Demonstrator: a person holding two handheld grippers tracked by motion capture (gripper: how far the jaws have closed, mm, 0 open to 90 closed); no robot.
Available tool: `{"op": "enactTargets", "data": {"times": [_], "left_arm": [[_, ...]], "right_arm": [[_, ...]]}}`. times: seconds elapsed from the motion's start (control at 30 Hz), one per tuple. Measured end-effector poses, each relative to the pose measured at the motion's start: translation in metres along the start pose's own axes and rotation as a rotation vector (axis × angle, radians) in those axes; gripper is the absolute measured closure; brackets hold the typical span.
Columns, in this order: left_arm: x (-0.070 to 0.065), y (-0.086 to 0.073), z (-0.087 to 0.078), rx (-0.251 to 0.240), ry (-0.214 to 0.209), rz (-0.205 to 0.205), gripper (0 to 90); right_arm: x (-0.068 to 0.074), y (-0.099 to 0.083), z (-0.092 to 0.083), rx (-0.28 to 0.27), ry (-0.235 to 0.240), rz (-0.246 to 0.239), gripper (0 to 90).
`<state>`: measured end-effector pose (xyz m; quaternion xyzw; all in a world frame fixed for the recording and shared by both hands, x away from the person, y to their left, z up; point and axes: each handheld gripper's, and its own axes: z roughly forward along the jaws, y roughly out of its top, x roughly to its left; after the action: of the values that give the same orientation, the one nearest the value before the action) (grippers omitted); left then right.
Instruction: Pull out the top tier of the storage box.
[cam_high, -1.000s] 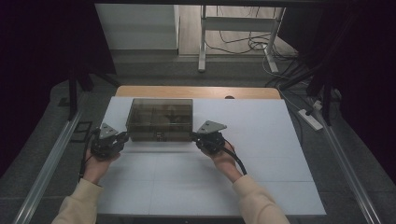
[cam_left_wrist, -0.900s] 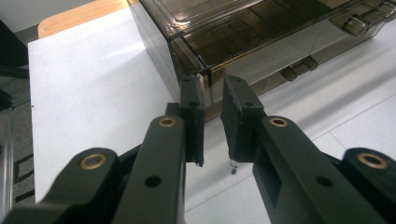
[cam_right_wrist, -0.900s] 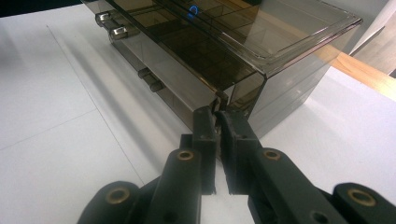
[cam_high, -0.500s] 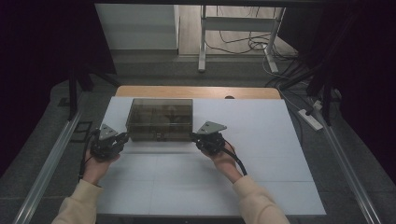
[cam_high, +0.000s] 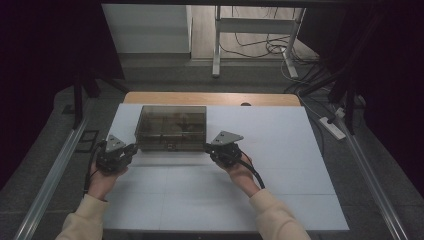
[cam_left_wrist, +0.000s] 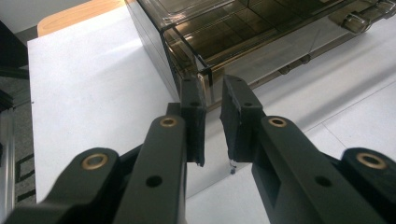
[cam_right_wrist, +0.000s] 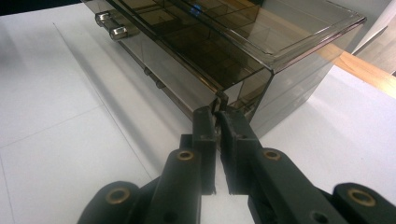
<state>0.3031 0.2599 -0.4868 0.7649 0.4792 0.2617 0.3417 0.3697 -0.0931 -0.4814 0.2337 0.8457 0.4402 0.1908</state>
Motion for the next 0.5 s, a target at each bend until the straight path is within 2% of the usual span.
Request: {"op": "enactTargets", "data": {"times": [0.5], "left_arm": [[-0.0028, -0.0036, -0.0042, -0.001, 0.0, 0.006, 78.6]], "right_arm": [[0.004, -0.0008, -0.0036, 0.007, 0.006, -0.003, 84.3]]}}
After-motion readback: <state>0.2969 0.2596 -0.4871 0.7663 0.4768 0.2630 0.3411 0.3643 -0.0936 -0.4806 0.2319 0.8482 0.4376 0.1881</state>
